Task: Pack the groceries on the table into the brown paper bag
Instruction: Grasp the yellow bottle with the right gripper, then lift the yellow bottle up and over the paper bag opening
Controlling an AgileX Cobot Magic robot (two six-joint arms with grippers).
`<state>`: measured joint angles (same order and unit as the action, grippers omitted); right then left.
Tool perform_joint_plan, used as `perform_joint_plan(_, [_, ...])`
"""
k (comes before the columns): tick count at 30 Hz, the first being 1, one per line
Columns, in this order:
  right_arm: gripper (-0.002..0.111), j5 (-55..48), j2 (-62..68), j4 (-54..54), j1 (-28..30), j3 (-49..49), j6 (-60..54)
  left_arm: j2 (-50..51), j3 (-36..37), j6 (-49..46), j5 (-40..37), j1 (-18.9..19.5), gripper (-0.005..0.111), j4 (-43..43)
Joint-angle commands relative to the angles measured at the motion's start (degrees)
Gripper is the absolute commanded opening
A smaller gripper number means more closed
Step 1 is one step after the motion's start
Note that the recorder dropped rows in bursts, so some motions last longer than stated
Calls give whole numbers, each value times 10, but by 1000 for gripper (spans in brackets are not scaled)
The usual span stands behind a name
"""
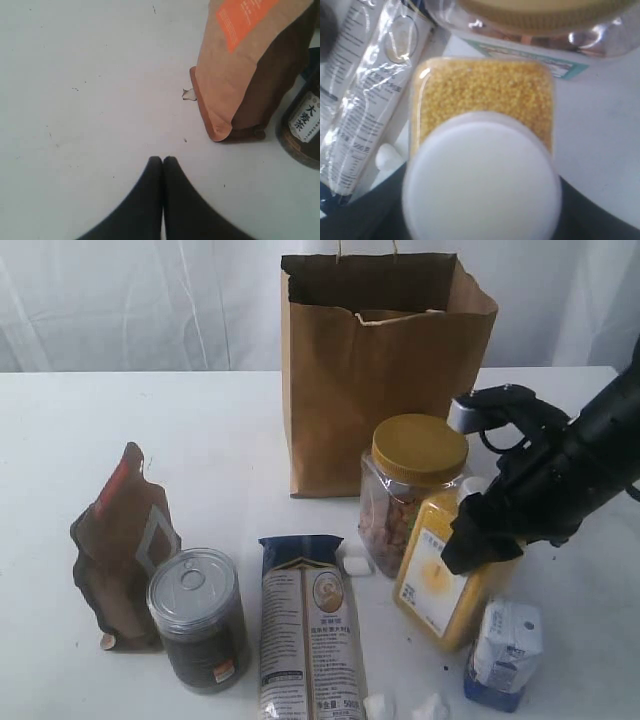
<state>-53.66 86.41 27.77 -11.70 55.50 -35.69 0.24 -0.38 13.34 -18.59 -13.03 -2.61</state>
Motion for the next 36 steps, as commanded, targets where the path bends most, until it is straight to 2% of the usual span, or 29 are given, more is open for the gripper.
perform_joint_plan(1, [0, -55, -31, 92, 1, 35, -42, -2, 4, 1, -4, -4, 0, 4])
perform_joint_plan(9, [0, -163, -35, 202, 1, 106, -66, -2, 4, 1, -4, -4, 0, 4])
perform_joint_plan(26, [0, -163, -20, 545, 4, 233, -141, -2, 4, 1, -6, -3, 0, 4])
perform_joint_plan(32, [0, -159, 2, 638, 4, 245, -176, -2, 4, 1, -6, -3, 0, 4])
perform_joint_plan(36, [0, -143, 17, 722, 4, 245, -242, -2, 4, 1, -6, -3, 0, 4])
